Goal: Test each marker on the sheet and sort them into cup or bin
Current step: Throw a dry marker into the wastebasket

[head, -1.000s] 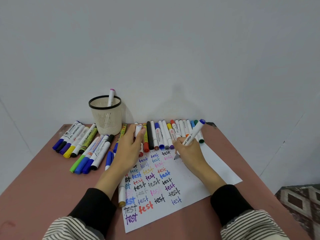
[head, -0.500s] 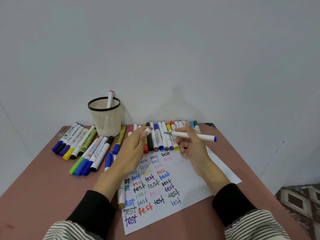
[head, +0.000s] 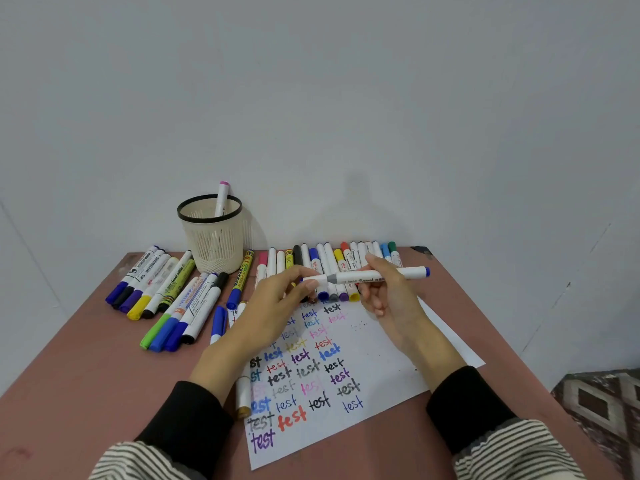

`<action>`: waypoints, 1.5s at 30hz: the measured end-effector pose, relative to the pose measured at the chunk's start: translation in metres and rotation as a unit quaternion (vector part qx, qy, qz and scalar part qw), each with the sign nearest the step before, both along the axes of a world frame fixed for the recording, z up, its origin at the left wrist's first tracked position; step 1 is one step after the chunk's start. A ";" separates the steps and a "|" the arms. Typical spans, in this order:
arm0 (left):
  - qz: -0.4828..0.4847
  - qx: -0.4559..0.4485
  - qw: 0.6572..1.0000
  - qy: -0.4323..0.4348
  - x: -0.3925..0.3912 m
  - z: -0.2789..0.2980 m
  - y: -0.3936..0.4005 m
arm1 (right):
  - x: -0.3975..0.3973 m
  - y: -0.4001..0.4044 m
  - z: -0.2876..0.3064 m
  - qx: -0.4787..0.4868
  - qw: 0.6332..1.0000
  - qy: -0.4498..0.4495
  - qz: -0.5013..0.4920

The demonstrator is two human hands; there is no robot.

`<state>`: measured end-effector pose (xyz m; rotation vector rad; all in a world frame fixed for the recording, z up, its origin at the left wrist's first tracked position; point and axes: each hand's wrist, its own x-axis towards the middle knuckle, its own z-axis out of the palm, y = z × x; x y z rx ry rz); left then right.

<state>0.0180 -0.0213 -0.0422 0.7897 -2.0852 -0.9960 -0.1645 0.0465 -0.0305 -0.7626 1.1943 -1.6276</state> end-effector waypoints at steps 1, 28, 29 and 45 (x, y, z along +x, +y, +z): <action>-0.009 0.004 1.000 -0.002 -0.001 0.001 0.001 | 0.001 0.000 0.000 0.002 1.000 0.008 -0.006; 0.003 -0.005 1.000 0.009 -0.005 0.011 0.010 | 0.016 0.004 0.010 -0.044 0.998 0.024 -0.037; 0.000 -0.002 1.000 0.006 -0.005 0.011 0.010 | 0.016 0.004 0.010 -0.044 0.998 0.026 -0.036; -0.008 -0.033 0.999 0.004 -0.004 0.023 0.016 | 0.017 0.007 0.013 -0.061 0.998 -0.013 -0.019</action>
